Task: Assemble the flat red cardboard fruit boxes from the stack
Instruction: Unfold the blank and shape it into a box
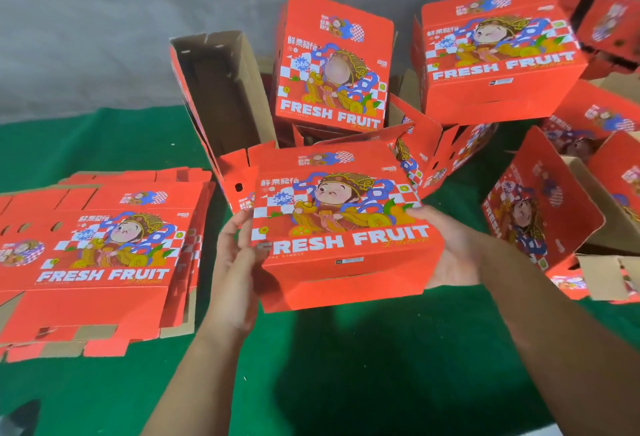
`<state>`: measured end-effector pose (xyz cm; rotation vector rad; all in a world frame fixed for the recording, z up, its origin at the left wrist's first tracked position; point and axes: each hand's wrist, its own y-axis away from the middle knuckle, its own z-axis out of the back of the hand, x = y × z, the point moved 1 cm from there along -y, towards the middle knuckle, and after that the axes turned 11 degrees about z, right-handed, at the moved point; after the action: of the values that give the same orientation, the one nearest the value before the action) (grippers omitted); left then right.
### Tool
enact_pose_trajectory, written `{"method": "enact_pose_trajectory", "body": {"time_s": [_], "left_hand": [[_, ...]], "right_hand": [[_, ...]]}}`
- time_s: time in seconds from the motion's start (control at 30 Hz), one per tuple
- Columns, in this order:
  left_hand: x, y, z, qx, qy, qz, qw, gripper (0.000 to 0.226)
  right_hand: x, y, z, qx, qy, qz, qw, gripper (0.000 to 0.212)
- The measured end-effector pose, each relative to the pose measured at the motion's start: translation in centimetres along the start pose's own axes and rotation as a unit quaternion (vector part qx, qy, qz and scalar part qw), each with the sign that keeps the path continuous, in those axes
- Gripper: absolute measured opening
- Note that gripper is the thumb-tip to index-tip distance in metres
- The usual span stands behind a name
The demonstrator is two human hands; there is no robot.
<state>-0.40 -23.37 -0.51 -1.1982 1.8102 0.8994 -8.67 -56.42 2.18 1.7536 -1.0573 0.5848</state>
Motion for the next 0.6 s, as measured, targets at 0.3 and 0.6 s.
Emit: {"method": "enact_pose_trajectory", "body": {"time_s": [0.3,0.6], "left_hand": [[3.2,0.8,-0.2,-0.034,-0.196,0.18,0.963,0.075],[4.1,0.7,0.5,0.01,-0.241,0.125,0.962,0.063]], "right_hand": [[-5.3,-0.1,0.7,-0.126,0.012,0.134,0.983,0.079],[-5.6,1.2,0.5,-0.075,-0.025,0.101,0.992,0.077]]}}
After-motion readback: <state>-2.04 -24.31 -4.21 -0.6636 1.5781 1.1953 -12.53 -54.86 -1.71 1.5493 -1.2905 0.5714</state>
